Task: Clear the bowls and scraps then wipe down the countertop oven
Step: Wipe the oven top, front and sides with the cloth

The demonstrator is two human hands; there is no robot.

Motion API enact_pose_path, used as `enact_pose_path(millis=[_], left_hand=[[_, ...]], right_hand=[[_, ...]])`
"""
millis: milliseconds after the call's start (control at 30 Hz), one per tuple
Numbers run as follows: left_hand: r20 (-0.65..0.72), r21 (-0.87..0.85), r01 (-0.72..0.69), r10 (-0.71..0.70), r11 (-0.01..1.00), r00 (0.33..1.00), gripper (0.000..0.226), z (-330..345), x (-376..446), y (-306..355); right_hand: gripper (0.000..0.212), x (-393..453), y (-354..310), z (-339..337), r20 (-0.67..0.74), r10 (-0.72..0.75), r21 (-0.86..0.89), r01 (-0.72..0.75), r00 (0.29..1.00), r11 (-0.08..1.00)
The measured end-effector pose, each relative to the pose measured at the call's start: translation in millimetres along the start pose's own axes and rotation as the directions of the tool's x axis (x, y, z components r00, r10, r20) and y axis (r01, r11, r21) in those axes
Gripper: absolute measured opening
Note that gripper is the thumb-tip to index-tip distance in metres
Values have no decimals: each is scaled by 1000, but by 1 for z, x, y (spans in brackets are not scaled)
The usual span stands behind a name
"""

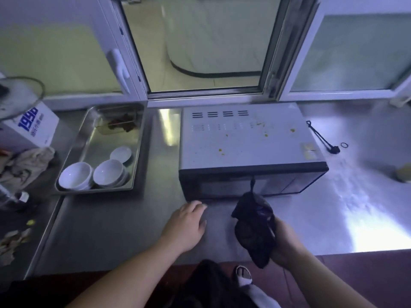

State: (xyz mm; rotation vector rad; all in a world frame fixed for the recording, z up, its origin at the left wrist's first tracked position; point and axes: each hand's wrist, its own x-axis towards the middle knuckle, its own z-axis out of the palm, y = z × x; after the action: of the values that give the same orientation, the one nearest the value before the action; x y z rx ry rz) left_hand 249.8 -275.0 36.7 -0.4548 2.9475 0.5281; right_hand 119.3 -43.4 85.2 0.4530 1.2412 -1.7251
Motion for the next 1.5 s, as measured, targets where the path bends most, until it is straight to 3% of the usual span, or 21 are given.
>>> enact_pose_path(millis=[133,300,400,567,667,900,1000,1167,1300,1500], left_hand=[[-97,-12,-88,86,996,992,48,-13,20,55],[-223,-7,-177,172,984,960,39,-26,47,112],[-289,17,-207,202,978,936,38,-31,63,140],[-368,73,-223,234,972,900,46,-36,85,172],[-328,138,-167,204,976,922,55,-34,98,179],[-152,202,-86,118,976,981,64,-37,116,176],[-171,266,-102,151,959,974,68,-26,118,165],[-226,297,-109,181,949,957,73,-14,117,162],[-261,299,-106,188,948,947,69,-10,117,162],[-269,280,-96,174,955,947,67,-7,119,159]], right_hand=[[19,-11,-45,-29,58,-118,-131,125,991,984],[40,-25,-103,-57,78,-258,-247,269,963,931],[42,-38,-139,-67,65,-389,-363,385,919,849],[30,-35,-188,-73,32,-640,-582,534,768,613],[46,-5,-204,-78,119,-749,-800,510,652,317],[57,45,-185,-77,213,-724,-976,177,656,-126],[58,54,-187,-69,205,-697,-979,134,687,-156],[78,66,-204,-58,234,-650,-972,153,723,-179],[54,86,-220,-45,231,-634,-970,124,738,-210],[53,123,-265,-20,250,-621,-964,128,742,-235]])
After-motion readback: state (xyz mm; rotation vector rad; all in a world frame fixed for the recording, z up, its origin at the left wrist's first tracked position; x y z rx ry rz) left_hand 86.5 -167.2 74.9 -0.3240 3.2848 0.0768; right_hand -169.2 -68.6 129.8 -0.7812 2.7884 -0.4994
